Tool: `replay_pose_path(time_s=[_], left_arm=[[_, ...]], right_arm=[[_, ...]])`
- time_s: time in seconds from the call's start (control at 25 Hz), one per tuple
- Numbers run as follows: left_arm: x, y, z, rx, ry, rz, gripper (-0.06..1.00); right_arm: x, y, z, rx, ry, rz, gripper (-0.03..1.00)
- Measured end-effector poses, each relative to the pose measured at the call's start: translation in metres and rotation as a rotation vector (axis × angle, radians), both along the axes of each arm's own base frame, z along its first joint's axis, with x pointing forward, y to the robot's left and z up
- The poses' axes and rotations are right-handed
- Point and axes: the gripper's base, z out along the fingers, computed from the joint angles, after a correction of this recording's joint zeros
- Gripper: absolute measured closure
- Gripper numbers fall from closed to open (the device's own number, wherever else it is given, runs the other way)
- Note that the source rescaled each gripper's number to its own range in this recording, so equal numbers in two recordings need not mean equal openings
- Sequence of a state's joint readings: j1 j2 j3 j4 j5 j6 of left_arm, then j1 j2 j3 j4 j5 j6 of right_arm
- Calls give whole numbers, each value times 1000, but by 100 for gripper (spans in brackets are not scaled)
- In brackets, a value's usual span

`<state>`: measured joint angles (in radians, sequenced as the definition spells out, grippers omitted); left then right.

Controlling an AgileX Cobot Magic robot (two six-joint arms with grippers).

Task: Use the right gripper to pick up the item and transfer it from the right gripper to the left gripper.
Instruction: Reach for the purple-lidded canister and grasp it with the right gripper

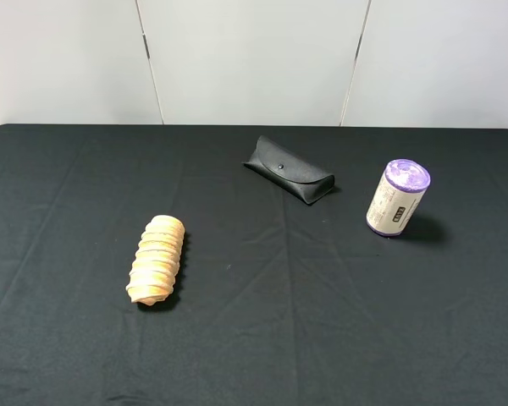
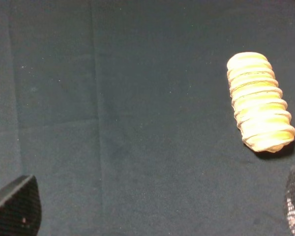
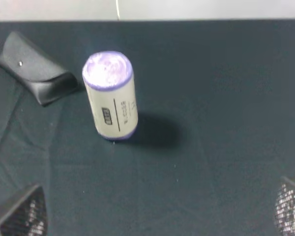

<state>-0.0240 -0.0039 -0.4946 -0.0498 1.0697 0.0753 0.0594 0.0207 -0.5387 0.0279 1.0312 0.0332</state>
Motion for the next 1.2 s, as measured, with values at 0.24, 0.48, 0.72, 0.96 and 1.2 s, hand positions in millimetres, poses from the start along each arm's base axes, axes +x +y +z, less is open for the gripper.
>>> replay_pose_path(time_s=[0.24, 0.48, 0.72, 0.96, 1.2], left_arm=[[0, 0, 0, 0, 0, 0, -2], [0, 0, 0, 0, 0, 0, -2], [0, 0, 0, 0, 0, 0, -2], [0, 0, 0, 0, 0, 0, -2], [0, 0, 0, 0, 0, 0, -2]], right_arm=[[23, 1, 37, -4, 74, 0, -3], [64, 5, 78, -37, 211, 33, -3], [122, 10, 99, -72, 372, 79, -3], [179, 14, 91, -81, 563, 89, -3], [224, 17, 70, -82, 695, 94, -3]])
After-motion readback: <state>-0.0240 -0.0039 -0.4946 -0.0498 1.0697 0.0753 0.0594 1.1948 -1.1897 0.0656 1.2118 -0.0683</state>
